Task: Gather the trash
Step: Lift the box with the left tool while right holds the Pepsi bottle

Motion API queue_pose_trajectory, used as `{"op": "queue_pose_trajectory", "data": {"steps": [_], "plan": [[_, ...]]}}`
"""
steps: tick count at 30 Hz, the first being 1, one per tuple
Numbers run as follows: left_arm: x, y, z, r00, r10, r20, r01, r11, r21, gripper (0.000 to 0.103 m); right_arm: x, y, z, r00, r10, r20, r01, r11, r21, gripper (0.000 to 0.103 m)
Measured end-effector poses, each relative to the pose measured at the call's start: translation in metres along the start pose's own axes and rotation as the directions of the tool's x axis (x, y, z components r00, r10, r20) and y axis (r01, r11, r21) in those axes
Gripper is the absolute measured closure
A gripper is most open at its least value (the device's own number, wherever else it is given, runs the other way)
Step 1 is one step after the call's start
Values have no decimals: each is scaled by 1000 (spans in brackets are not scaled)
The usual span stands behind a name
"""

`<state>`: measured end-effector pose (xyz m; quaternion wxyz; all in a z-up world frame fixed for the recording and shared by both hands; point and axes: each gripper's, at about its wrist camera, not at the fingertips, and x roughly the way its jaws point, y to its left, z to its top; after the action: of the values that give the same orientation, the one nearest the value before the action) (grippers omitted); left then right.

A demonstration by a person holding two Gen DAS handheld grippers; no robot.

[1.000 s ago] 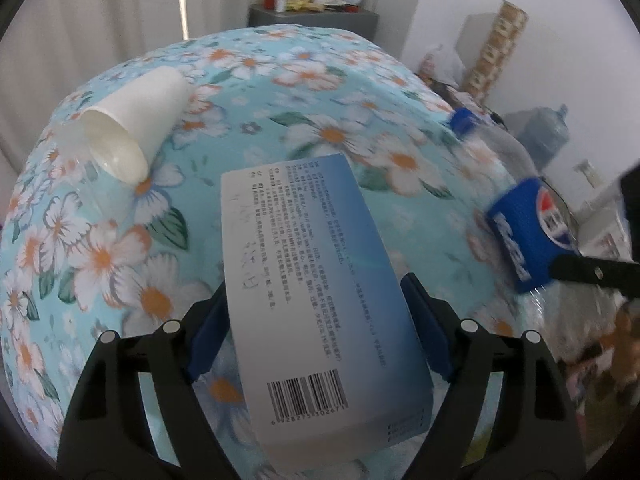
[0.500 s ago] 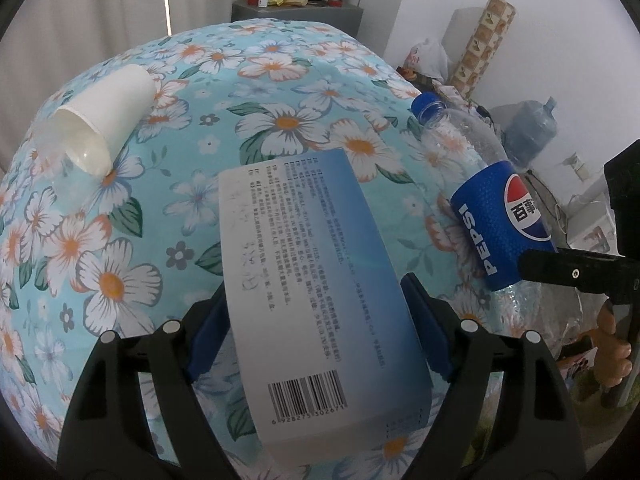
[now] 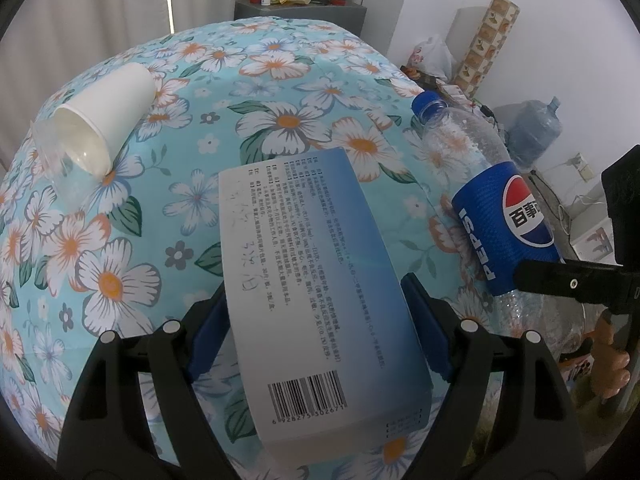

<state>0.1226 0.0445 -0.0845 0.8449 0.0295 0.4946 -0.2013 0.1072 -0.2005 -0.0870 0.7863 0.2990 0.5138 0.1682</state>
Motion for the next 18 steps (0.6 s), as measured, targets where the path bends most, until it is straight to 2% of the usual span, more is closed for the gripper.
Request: {"op": "queue_pose_trajectory", "data": {"steps": [5,12,18], "plan": [[0,0,0,1000,-1,-1,1,1000,0,26,1,5,-1,1000,-12,-10,12,1000,-29,40],[0,-1,0,1000,-1,0,1,1000,-1,26,-13,8,2,993,-111,-28,106,985,-135,41],[0,0,0,1000,-1,-1,1,1000,0,26,-15,1,1,992,-122,-30,118,986,-121,41]]}}
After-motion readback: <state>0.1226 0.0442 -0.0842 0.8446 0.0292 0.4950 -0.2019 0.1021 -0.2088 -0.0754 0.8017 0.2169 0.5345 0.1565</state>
